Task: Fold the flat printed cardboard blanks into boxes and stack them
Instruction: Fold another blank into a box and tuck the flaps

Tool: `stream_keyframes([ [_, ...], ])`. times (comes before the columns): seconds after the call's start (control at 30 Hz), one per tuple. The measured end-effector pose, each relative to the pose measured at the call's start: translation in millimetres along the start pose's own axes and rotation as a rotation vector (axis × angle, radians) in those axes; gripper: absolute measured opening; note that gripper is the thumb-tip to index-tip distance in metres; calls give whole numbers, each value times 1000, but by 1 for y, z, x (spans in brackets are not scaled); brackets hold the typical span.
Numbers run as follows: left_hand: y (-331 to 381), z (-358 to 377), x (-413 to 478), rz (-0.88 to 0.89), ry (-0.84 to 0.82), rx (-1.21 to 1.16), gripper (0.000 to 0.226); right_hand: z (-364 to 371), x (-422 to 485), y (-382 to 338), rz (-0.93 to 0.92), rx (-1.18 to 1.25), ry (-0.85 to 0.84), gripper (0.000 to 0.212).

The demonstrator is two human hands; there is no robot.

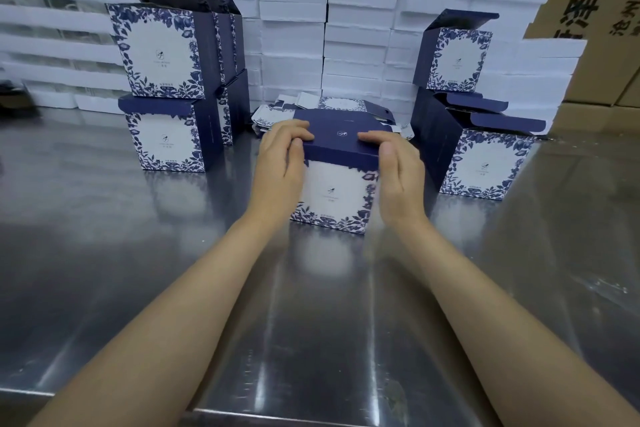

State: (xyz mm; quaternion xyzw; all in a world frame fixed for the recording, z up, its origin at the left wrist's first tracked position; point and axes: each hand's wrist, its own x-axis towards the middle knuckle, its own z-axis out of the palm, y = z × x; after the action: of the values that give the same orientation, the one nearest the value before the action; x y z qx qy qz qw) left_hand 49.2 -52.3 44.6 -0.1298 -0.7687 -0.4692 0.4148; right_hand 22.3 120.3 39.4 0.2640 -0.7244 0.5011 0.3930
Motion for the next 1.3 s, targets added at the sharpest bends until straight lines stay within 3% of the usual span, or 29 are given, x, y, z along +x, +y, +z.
stream_keyframes([
  [0.1, -4, -1, 3, -178, 96, -32, 29, 0, -1, -11, -191, -50, -114, 30],
  [0.2, -10, -1, 6, -355, 86, -45, 36, 9, -2, -21, -330, -81, -157, 17],
  [0.37, 0, -6, 11, -643, -122, -425, 66, 14, -1, -26, -402, -84, -125, 15],
  [0.43, 1, -7, 13, -708, -139, -488, 59, 11, 0, -27, -352, -39, -67, 14],
  [0.5, -1, -9, 15, -741, -111, -530, 31, 8, 0, -23, -258, -14, -14, 20],
  [0.57, -4, -12, 16, -776, -122, -601, 22, 3, -2, -17, -146, 18, -40, 23],
  [0.67, -6, -16, 18, -806, -180, -658, 23, -3, -5, -9, -79, 87, -210, 30],
  [0.77, -4, -17, 19, -829, -167, -664, 26, -3, -6, -5, -131, -27, -315, 39],
  [0.9, 1, -19, 18, -842, -154, -734, 33, 4, -4, -11, -226, -260, -259, 42],
  [0.97, 1, -19, 17, -812, -142, -724, 25, 8, -4, -16, -237, -313, -232, 42],
  [1.2, 7, -18, 18, -829, -87, -568, 46, 2, -1, -22, -165, -93, -191, 38],
  [1.3, 7, -17, 18, -835, -72, -532, 39, 2, 0, -24, -169, -61, -165, 42],
])
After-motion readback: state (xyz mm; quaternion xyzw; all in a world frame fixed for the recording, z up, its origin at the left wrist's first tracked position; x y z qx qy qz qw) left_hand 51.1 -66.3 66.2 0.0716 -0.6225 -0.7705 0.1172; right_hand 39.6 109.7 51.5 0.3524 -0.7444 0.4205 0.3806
